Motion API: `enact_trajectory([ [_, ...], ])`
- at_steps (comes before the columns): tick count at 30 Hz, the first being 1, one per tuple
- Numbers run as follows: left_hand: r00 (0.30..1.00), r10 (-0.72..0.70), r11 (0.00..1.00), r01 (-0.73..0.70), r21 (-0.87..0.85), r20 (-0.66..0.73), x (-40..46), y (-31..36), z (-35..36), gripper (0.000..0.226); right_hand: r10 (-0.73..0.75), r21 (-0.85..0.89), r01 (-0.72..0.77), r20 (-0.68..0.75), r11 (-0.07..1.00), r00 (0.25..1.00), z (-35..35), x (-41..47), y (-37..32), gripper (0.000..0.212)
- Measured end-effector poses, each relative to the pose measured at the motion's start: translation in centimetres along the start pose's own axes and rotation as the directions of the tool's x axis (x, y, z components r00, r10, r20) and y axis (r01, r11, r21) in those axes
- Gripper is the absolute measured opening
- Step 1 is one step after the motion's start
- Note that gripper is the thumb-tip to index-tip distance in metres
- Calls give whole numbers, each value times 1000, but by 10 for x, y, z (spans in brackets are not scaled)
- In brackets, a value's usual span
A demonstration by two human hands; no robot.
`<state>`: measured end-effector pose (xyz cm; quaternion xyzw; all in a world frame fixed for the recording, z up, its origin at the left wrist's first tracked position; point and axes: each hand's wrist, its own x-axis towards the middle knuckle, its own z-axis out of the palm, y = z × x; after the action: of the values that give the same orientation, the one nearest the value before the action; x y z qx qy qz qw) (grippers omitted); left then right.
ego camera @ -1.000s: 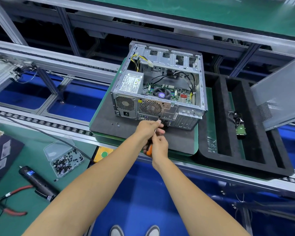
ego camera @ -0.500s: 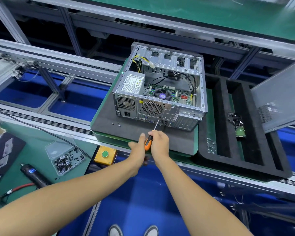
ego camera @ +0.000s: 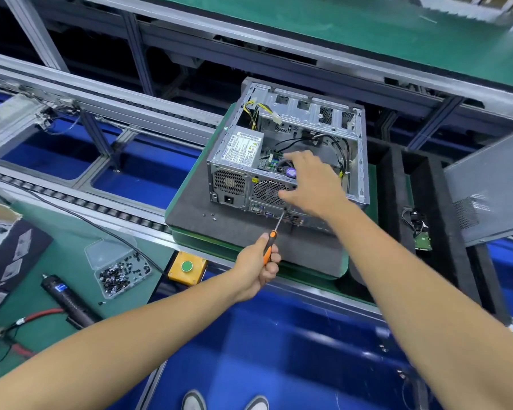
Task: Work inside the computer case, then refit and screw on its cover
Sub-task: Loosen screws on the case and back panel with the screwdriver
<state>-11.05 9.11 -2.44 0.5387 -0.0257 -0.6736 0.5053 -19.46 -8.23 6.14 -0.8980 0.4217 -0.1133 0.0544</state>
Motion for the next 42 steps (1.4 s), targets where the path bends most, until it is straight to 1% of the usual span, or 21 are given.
enact_trajectory([
  [1,1000,4,1000,-4,-2,9,0,-1,0,40,22,-34,-13,277,999,960,-7,16,8,70],
  [2,1000,12,1000,-12,12,8,1,-1,1,41,35,-40,-18,481,999,876,-12,27,12,59],
  [3,1000,22,999,-22,43,-5,2,-2,2,42,40,-35,-25,568,999,822,-11,33,16,39],
  [4,999,35,996,-33,86,-25,4,-3,4,43,23,0,-29,572,1000,820,-7,37,19,19],
  [7,987,142,963,-119,241,-81,9,-7,7,41,15,74,-65,538,995,843,-3,39,19,27],
  [9,966,244,919,-203,337,-85,12,-11,9,39,22,128,-107,539,986,842,-4,37,18,25],
  [11,937,333,872,-264,412,-105,11,-14,12,39,32,137,-125,542,983,840,-5,36,18,23],
  [14,890,436,785,-307,538,-129,11,-18,15,41,14,149,-111,535,983,845,-6,34,17,20],
  [15,886,446,774,-310,552,-128,10,-19,16,41,12,152,-110,536,982,844,-6,33,17,21],
  [19,909,408,813,-319,487,-85,8,-26,21,37,18,157,-119,530,980,848,-4,32,17,23],
  [21,901,425,807,-332,488,-90,9,-28,18,38,-1,163,-101,532,982,847,-4,33,17,22],
  [24,906,413,828,-332,452,-91,11,-27,13,38,-46,154,-53,577,987,815,-6,37,19,25],
  [26,939,338,886,-292,360,-71,12,-25,11,36,-59,158,-48,605,986,794,-7,40,22,24],
  [28,974,222,944,-205,257,-40,13,-20,13,36,-67,170,-50,615,984,785,-7,43,24,22],
  [29,985,171,959,-161,234,-22,14,-18,14,38,-66,173,-54,618,983,783,-7,43,25,22],
  [30,989,148,959,-140,246,-14,15,-16,14,39,-62,172,-59,621,983,782,-8,43,24,24],
  [32,980,196,925,-175,339,-30,16,-16,15,41,-49,161,-68,625,985,779,-9,42,24,33],
  [35,937,342,837,-269,476,-71,15,-23,12,42,-41,171,-86,627,982,778,-9,40,24,39],
  [36,919,386,809,-292,511,-86,15,-24,10,42,-43,176,-88,628,980,777,-9,40,24,37],
  [39,858,504,717,-350,603,-102,17,-23,5,38,-54,181,-77,623,980,780,-7,41,25,22],
  [42,834,541,675,-352,649,-111,18,-22,6,38,-49,175,-77,622,982,782,-5,42,25,19],
])
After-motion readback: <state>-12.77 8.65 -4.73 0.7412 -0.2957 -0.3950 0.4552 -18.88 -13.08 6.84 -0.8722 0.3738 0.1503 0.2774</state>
